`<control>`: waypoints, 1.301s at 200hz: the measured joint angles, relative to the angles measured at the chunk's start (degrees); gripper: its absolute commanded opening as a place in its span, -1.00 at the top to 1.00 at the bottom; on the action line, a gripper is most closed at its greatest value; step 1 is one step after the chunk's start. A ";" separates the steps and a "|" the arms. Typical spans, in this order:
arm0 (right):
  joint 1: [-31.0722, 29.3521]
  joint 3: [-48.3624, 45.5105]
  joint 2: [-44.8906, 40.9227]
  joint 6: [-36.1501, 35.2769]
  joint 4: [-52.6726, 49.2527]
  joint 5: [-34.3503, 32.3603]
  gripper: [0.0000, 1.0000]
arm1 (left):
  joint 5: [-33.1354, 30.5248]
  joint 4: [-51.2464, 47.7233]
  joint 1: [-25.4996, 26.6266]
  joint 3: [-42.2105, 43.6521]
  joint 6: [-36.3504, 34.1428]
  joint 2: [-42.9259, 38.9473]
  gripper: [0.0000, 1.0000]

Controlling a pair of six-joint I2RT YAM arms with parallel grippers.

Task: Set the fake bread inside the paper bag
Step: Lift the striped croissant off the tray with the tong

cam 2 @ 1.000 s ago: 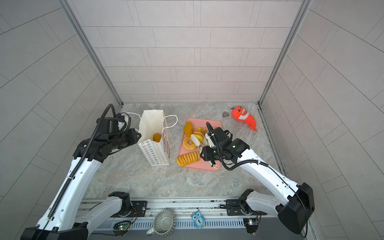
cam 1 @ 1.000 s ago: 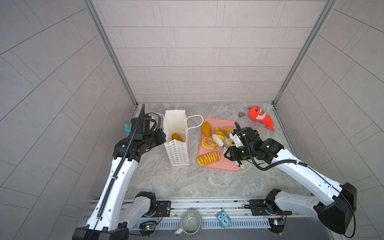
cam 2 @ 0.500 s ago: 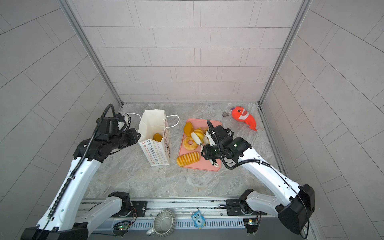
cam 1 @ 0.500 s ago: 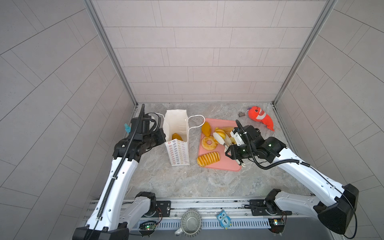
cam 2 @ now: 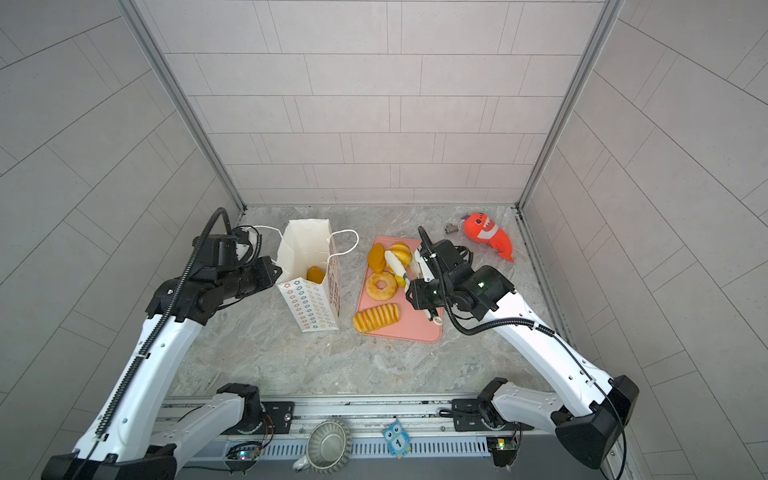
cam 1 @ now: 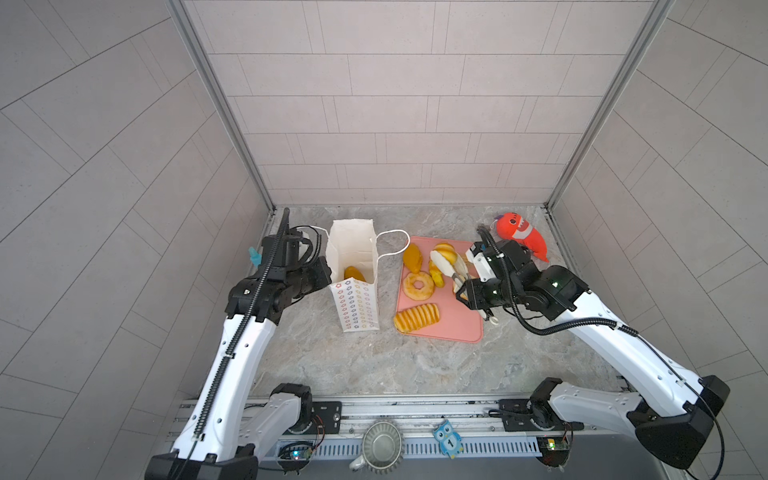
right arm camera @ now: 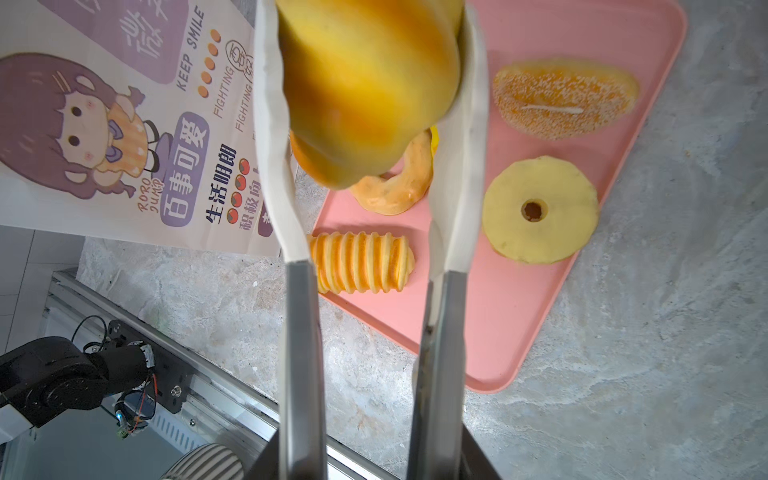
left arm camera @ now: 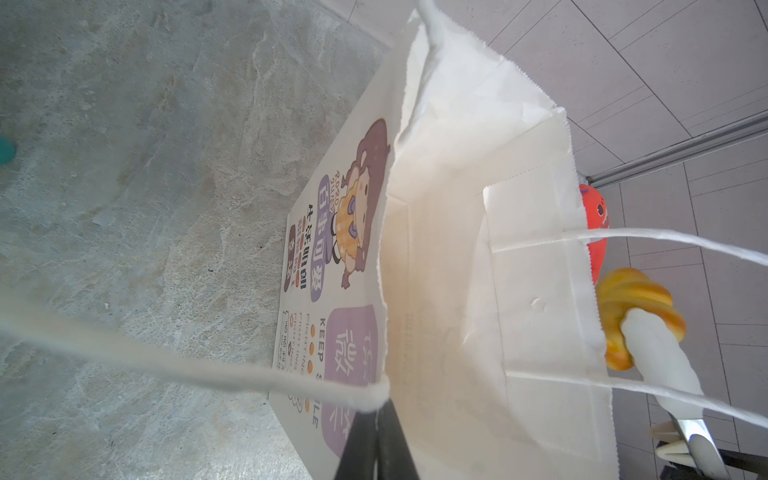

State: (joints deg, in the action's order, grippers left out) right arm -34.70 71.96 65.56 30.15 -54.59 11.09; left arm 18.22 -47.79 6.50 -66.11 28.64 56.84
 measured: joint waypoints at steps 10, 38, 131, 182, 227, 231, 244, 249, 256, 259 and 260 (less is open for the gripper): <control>0.09 1.27 0.00 -0.37 -0.59 -0.68 0.10 | 0.00 0.00 0.00 0.00 0.00 0.00 1.00; 0.26 5.16 0.00 -1.49 -1.95 -2.43 0.10 | 0.00 0.00 0.00 0.00 0.00 -0.02 1.00; 0.55 14.69 2.54 -4.68 -5.55 -5.01 0.16 | 0.02 -0.02 0.00 0.00 0.02 -0.02 1.00; 0.59 20.09 4.52 -6.12 -6.60 -4.85 0.16 | 0.00 -0.02 0.00 0.00 0.02 -0.02 1.00; 0.63 24.37 6.51 -7.04 -7.08 -3.37 0.16 | 0.00 -0.02 0.00 0.00 0.04 -0.02 1.00; 0.63 24.74 6.73 -7.06 -7.10 -3.15 0.16 | 0.02 0.00 0.00 0.00 0.04 -0.02 1.00; 0.63 26.01 7.32 -7.23 -7.26 -2.45 0.16 | 0.02 -0.02 0.00 0.00 0.04 -0.02 1.00; 0.63 26.51 7.58 -7.26 -7.30 -2.16 0.16 | 0.02 0.00 0.00 0.00 0.04 -0.02 1.00; 0.63 27.23 7.96 -7.28 -7.43 -1.79 0.16 | 0.02 0.00 0.00 0.00 0.04 -0.02 1.00; 0.63 27.56 8.11 -7.28 -7.45 -1.60 0.16 | 0.02 0.00 0.00 0.00 0.04 -0.02 1.00; 0.63 27.69 8.20 -7.30 -7.48 -1.51 0.16 | 0.02 0.00 0.00 0.00 0.04 -0.02 1.00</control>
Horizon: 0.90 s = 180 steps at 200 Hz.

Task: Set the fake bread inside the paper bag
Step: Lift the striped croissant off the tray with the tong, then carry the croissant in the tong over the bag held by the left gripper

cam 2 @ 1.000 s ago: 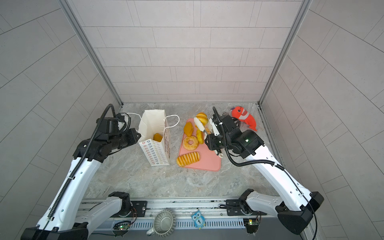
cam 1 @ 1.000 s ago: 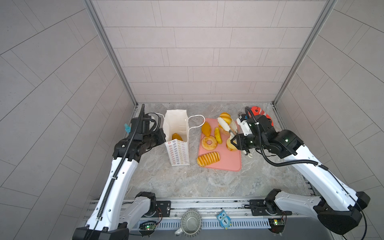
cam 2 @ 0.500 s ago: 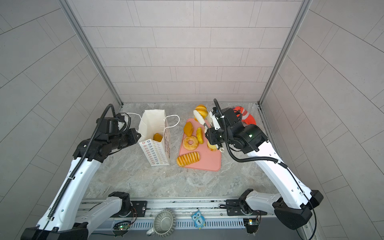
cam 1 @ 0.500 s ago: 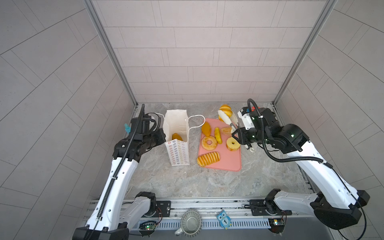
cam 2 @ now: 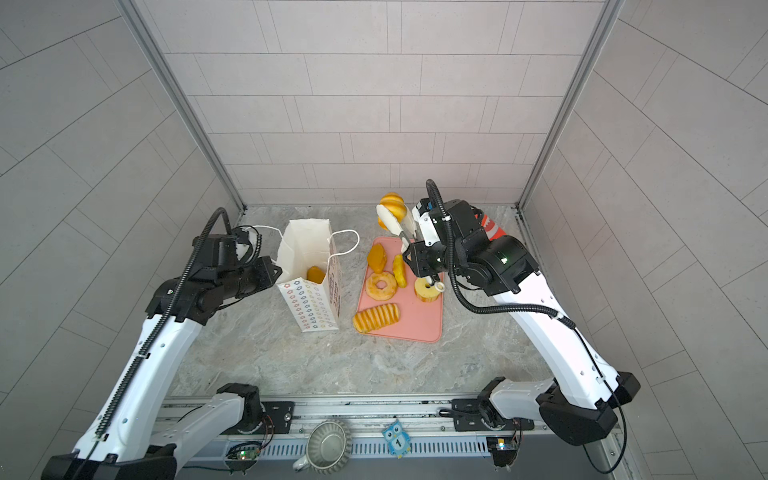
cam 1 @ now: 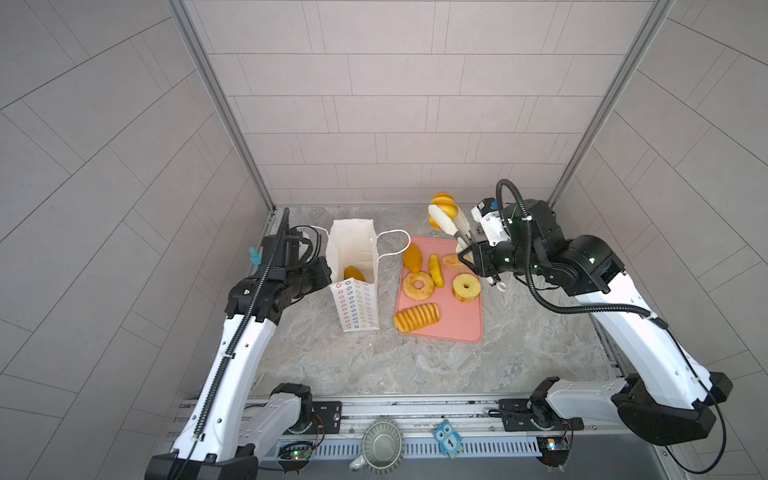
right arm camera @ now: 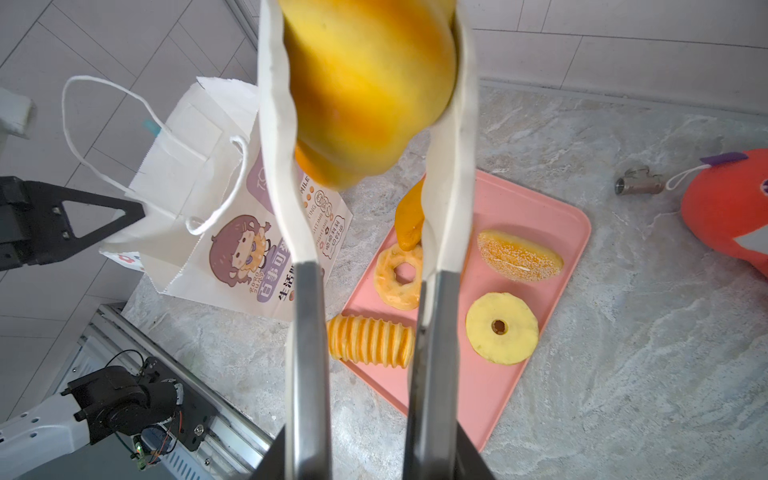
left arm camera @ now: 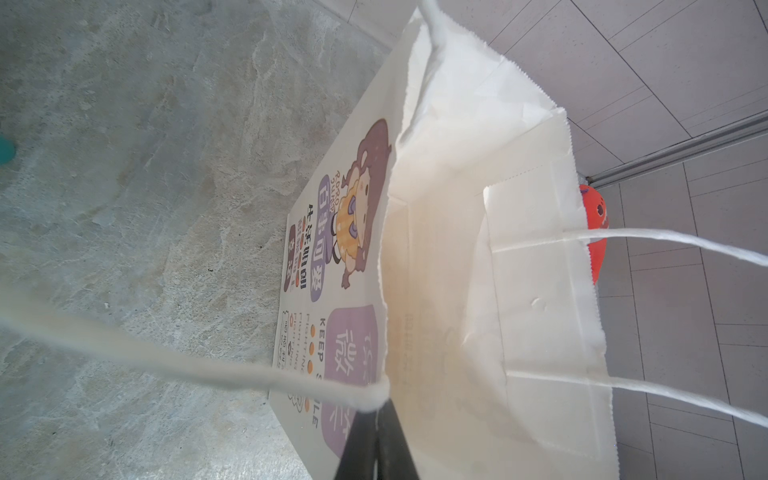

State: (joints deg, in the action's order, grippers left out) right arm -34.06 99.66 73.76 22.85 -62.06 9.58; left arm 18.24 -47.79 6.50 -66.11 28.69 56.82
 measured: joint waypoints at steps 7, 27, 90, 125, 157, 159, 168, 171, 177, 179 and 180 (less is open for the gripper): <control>-0.02 0.79 0.46 0.00 -0.04 0.48 0.17 | 0.00 -0.02 0.00 0.00 0.00 0.00 1.00; -0.09 3.02 1.95 0.00 -0.17 1.51 0.19 | 0.00 0.00 0.00 0.00 0.02 0.00 1.00; -4.44 9.94 6.84 -0.02 -0.85 2.89 0.20 | 0.00 0.02 0.00 0.00 0.09 0.00 1.00; -8.61 13.31 9.57 -0.42 -1.73 2.16 0.20 | 0.00 0.02 0.00 0.00 0.39 0.00 1.00; -12.35 16.63 12.33 -1.27 -2.82 0.00 0.20 | 0.00 0.02 0.00 0.00 0.46 0.00 1.00; -12.50 16.74 12.44 -1.27 -2.89 -0.09 0.20 | 0.00 0.02 0.00 0.00 0.46 0.00 1.00; -13.46 17.59 13.07 -1.49 -3.23 -0.76 0.20 | 0.00 0.04 0.00 0.00 0.46 0.00 1.00; -13.81 17.86 13.33 -1.55 -3.37 -0.94 0.20 | 0.00 0.04 0.00 0.00 0.46 0.00 1.00; -14.45 18.45 13.79 -1.68 -3.69 -1.38 0.20 | 0.00 0.04 0.00 0.00 0.46 0.00 1.00; -14.69 18.67 13.94 -1.70 -3.80 -1.51 0.20 | 0.00 0.04 0.00 0.00 0.46 0.00 1.00; -14.75 18.73 14.01 -1.73 -3.82 -1.57 0.20 | 0.00 0.04 0.00 0.00 0.46 0.00 1.00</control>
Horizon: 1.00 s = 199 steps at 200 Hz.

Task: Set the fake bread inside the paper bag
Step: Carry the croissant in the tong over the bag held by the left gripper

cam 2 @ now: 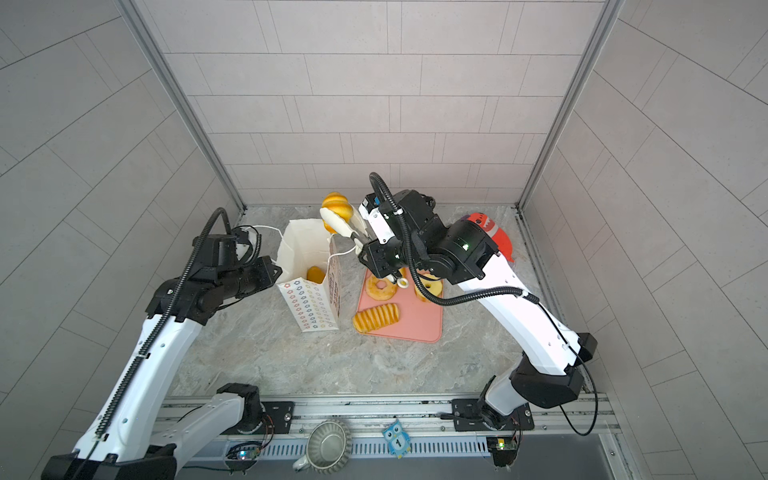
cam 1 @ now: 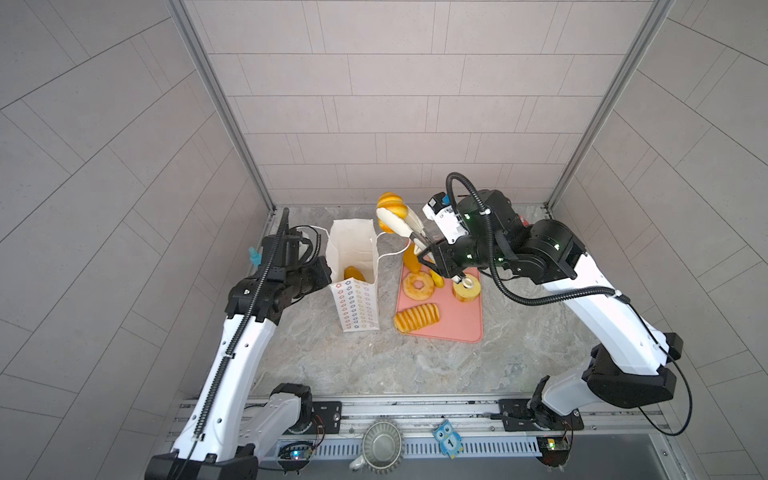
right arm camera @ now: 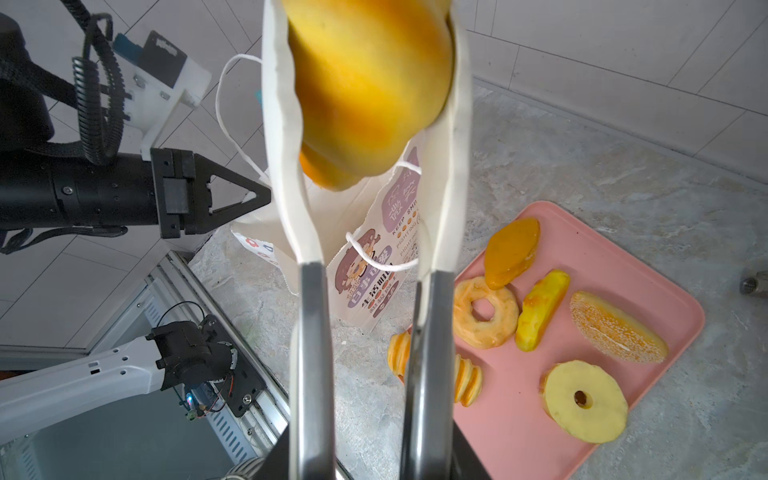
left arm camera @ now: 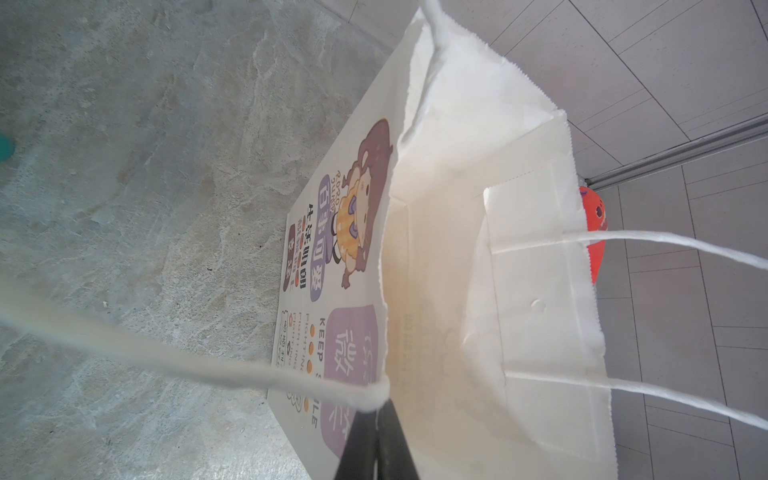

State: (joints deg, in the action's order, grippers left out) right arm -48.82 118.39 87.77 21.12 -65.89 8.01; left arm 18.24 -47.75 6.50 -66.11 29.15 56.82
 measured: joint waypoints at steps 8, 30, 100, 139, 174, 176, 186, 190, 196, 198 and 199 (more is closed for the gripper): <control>-0.81 0.87 0.72 -0.13 -0.55 -0.66 0.21 | 0.00 0.00 0.00 0.00 0.00 0.00 1.00; -2.67 2.95 2.80 -0.42 -1.62 -2.32 0.21 | 0.00 0.04 0.00 0.00 0.00 0.00 1.00; -5.64 7.69 8.92 -1.46 -4.31 -5.11 0.21 | 0.04 0.72 0.00 0.02 0.04 0.00 1.00; -6.16 9.29 11.06 -1.88 -5.16 -5.79 0.20 | 0.15 0.79 0.00 0.02 0.39 0.00 1.00; -6.54 10.05 12.76 -2.38 -5.38 -6.27 0.20 | 0.17 0.79 0.00 0.02 0.50 0.00 1.00; -6.56 10.05 12.87 -2.43 -5.40 -6.32 0.20 | 0.20 0.79 0.00 0.02 0.50 0.00 1.00; -6.69 10.08 13.44 -2.64 -5.51 -6.60 0.20 | 0.20 0.79 0.00 0.02 0.55 0.00 1.00; -6.71 10.08 13.64 -2.71 -5.55 -6.73 0.20 | 0.20 0.79 0.00 0.02 0.57 0.00 1.00; -6.80 10.05 13.92 -2.78 -5.62 -6.86 0.20 | 0.20 0.81 0.00 0.02 0.61 0.00 1.00; -6.82 10.08 14.05 -2.80 -5.64 -6.88 0.20 | 0.20 0.81 0.00 0.02 0.61 0.00 1.00; -6.84 10.08 14.10 -2.80 -5.66 -6.91 0.20 | 0.20 0.81 0.00 0.02 0.63 0.00 1.00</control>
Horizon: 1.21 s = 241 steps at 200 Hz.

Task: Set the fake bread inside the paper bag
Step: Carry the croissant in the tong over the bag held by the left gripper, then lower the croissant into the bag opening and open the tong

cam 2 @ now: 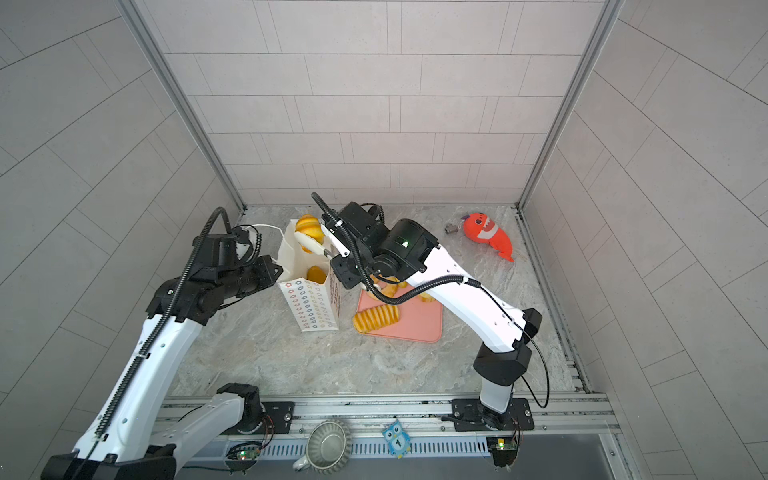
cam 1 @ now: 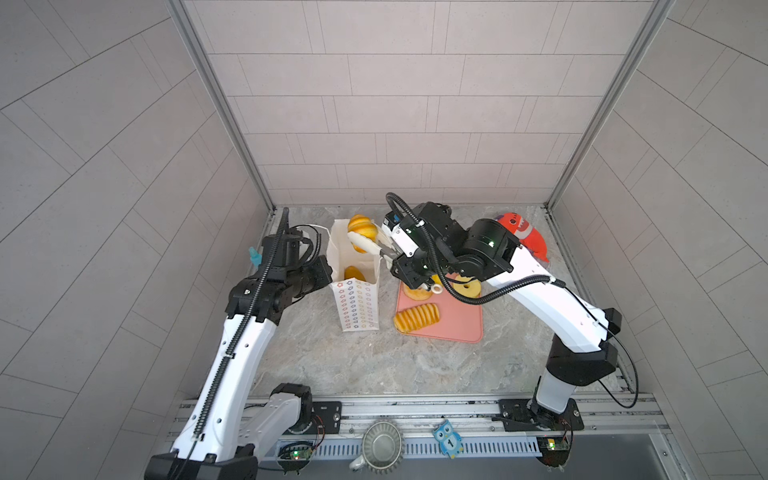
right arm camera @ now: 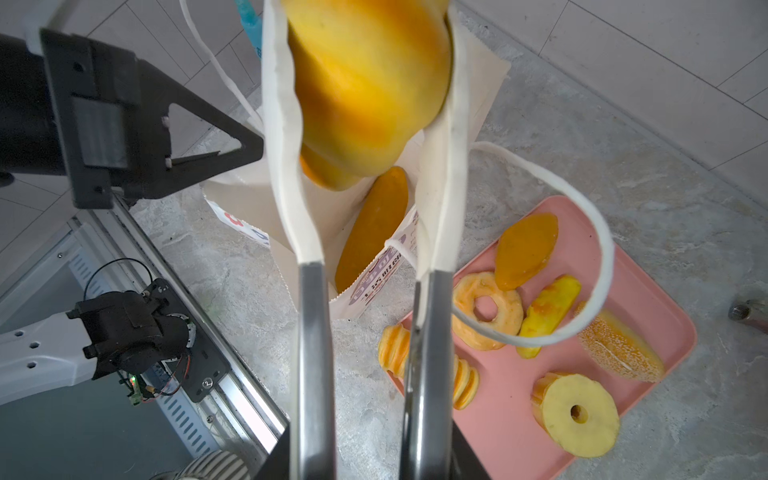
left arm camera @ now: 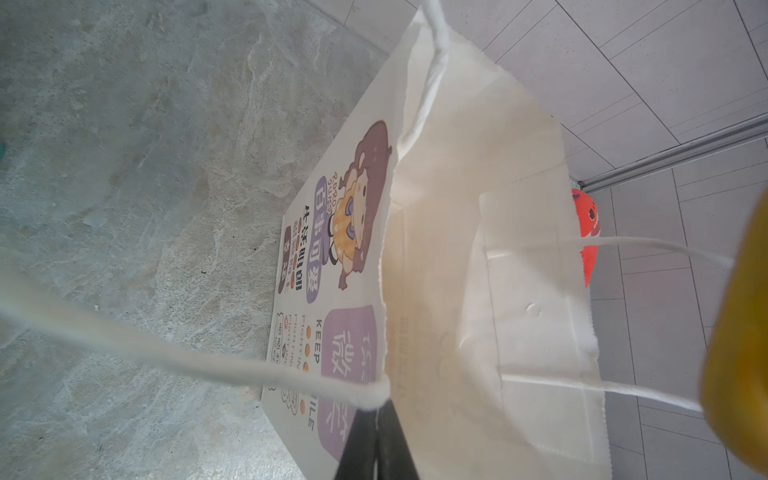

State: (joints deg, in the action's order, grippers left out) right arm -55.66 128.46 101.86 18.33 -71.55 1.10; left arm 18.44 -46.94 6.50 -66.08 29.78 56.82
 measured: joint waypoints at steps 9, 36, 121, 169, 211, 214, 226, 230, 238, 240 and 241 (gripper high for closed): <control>-0.13 0.00 0.46 -0.17 -0.11 -0.15 0.20 | 0.00 0.00 0.00 0.00 0.02 0.00 1.00; -0.68 0.00 1.33 -0.44 -0.87 -0.39 0.20 | 0.02 0.00 0.00 0.02 0.04 0.00 1.00; -1.36 0.00 3.34 -1.44 -1.73 -1.22 0.19 | 0.04 0.00 0.00 0.02 0.07 0.00 1.00; -1.66 -0.02 3.91 -1.70 -2.03 -1.68 0.15 | 0.04 -0.02 0.00 0.02 0.04 0.00 1.00; -1.84 -0.37 3.91 -1.84 -1.99 -2.01 0.13 | 0.02 0.00 0.00 0.02 0.04 0.00 1.00; -1.84 -0.46 3.91 -1.84 -1.99 -2.08 0.13 | 0.02 -0.02 0.00 0.02 0.04 0.00 1.00; -1.81 -0.74 3.91 -1.84 -1.99 -2.10 0.12 | 0.04 -0.02 0.00 0.02 0.04 0.00 1.00; -1.84 -0.87 3.91 -1.84 -1.99 -2.12 0.11 | 0.04 0.00 0.00 0.02 0.04 0.00 1.00; -1.84 -1.01 3.91 -1.84 -2.01 -2.12 0.09 | 0.04 -0.02 0.00 0.02 0.04 0.00 1.00; -1.84 -1.03 3.91 -1.84 -2.01 -2.14 0.09 | 0.02 -0.02 0.00 0.02 0.04 0.00 1.00; -1.84 -1.05 3.91 -1.84 -2.01 -2.14 0.09 | 0.04 -0.02 0.00 0.02 0.04 0.00 1.00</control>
State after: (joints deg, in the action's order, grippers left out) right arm -57.49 127.42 105.78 16.49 -73.56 -1.04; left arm 18.48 -46.96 6.50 -66.06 29.82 56.82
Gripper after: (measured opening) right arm 0.446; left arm 0.061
